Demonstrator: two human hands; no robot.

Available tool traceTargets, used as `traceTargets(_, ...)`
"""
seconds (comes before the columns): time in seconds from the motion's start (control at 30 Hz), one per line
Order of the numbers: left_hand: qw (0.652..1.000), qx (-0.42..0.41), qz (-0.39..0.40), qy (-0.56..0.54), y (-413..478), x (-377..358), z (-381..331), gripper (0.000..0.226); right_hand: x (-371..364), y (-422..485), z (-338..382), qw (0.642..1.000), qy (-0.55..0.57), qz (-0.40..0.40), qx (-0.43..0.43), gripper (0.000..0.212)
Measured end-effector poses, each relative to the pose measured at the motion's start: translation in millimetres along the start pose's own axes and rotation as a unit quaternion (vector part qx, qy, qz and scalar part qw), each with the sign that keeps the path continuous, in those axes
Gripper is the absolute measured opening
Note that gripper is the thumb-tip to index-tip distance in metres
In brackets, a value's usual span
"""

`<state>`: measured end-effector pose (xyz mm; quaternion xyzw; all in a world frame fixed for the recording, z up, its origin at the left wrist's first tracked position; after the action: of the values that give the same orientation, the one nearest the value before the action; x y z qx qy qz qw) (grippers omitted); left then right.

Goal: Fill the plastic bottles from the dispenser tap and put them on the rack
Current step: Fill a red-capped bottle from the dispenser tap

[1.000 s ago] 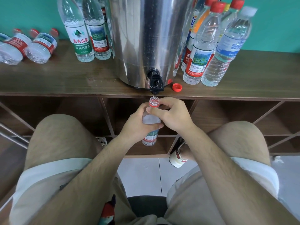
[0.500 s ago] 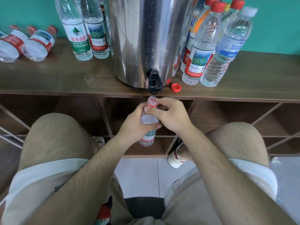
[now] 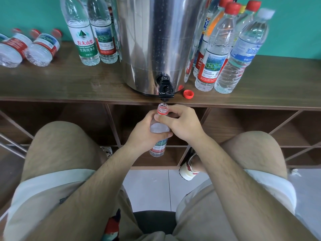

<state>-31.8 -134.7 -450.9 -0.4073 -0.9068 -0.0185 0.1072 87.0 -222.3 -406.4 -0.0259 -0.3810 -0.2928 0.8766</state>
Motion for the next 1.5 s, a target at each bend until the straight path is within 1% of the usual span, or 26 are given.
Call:
traceTargets(0.4, 1.000, -0.004, -0.001, 0.010, -0.1, -1.1, 0.8, 0.080, 0.2, -0.8, -0.4, 1.000, 0.000, 0.001, -0.006, 0.016)
traceTargets(1.17, 1.000, -0.010, 0.000, 0.007, 5.3, -1.5, 9.7, 0.079, 0.6, -1.8, 0.8, 1.000, -0.010, 0.011, -0.018, 0.025)
traceTargets(1.4, 1.000, -0.011, 0.001, 0.003, 5.1, -1.2, 9.4, 0.080, -0.5, -1.1, -1.2, 1.000, -0.002, 0.007, -0.017, 0.020)
traceTargets(1.5, 1.000, -0.012, 0.001, 0.005, 5.2, -0.9, 9.7, 0.080, -2.0, -0.7, -2.0, 1.000, -0.004, 0.008, -0.018, 0.021)
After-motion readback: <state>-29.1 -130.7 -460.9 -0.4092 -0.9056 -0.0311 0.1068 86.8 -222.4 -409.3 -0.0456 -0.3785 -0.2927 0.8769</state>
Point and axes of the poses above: each hand's wrist, its own y-axis towards the middle knuckle, its own x-axis out of the back of the hand, z = x × y, the point moved 3 cm from there along y, towards the middle knuckle, and after that the axes turned 15 degrees about -y, right-handed, at the moved point
